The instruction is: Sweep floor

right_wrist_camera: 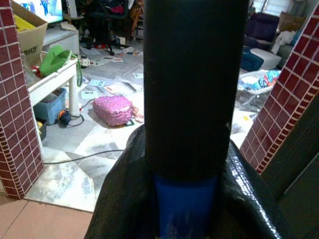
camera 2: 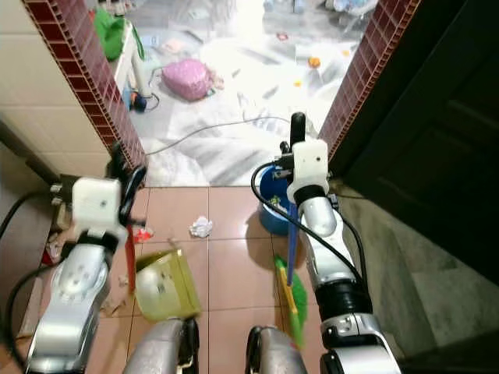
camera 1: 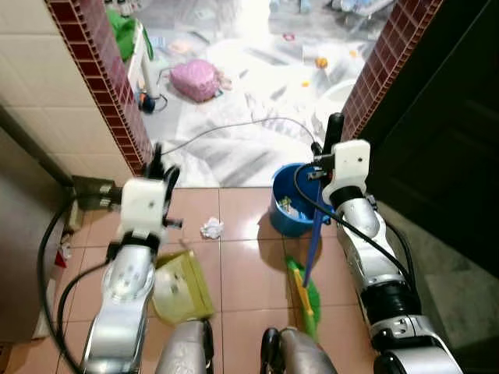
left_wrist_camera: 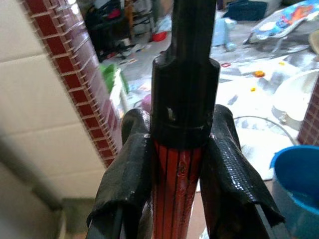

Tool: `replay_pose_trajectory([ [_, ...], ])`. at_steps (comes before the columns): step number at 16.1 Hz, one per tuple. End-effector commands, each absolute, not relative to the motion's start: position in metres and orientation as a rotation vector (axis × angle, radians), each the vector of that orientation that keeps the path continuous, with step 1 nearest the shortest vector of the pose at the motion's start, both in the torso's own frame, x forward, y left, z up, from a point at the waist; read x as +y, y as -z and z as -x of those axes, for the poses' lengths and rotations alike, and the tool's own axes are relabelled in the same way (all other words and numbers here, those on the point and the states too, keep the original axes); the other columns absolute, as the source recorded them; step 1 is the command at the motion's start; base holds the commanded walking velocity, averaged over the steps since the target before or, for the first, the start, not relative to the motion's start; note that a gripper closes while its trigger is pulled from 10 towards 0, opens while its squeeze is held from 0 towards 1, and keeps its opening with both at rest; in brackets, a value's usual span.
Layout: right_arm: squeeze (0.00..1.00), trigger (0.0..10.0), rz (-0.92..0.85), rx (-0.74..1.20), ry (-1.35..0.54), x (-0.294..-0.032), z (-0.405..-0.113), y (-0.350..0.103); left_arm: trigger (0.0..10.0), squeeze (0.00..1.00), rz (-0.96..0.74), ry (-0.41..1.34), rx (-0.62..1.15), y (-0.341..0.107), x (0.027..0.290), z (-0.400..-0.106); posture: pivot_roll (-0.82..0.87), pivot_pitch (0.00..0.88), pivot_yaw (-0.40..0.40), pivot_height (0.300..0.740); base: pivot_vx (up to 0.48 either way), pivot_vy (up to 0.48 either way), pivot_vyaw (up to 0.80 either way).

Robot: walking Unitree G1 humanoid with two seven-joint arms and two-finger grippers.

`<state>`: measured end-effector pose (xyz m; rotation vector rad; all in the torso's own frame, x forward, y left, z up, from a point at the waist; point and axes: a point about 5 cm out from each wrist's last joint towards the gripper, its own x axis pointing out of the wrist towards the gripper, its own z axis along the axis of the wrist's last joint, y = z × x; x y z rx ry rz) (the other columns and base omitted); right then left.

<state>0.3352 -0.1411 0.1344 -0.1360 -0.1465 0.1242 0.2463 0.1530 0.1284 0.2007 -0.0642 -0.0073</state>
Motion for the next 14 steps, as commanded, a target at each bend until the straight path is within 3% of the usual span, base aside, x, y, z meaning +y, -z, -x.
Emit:
replay_pose_trajectory([
  [1, 0.0, 10.0, 0.135, -0.169, -0.107, -0.148, -0.333, -0.137, 10.0, 0.0, -0.176, 0.009, -0.105, -0.133, 0.152, -0.241, 0.06, 0.104, -0.046, 0.74, 0.0, 0.0, 0.0],
  [4, 0.0, 10.0, 0.089, -0.111, -0.122, -0.152, -0.312, -0.119, 10.0, 0.0, -0.22, 0.024, -0.056, -0.118, 0.164, -0.229, 0.07, 0.045, -0.054, 0.74, 0.0, 0.0, 0.0],
  [10, 0.0, 10.0, 0.139, -0.093, -0.176, -0.161, -0.283, -0.114, 10.0, 0.0, -0.222, 0.047, -0.068, -0.128, 0.165, -0.218, 0.05, 0.044, -0.03, 0.74, 0.0, 0.0, 0.0],
  [14, 0.0, 10.0, 0.126, -0.073, -0.182, -0.154, -0.277, -0.111, 10.0, 0.0, -0.158, 0.013, -0.021, -0.118, 0.164, -0.204, 0.05, 0.032, -0.032, 0.74, 0.0, 0.0, 0.8],
])
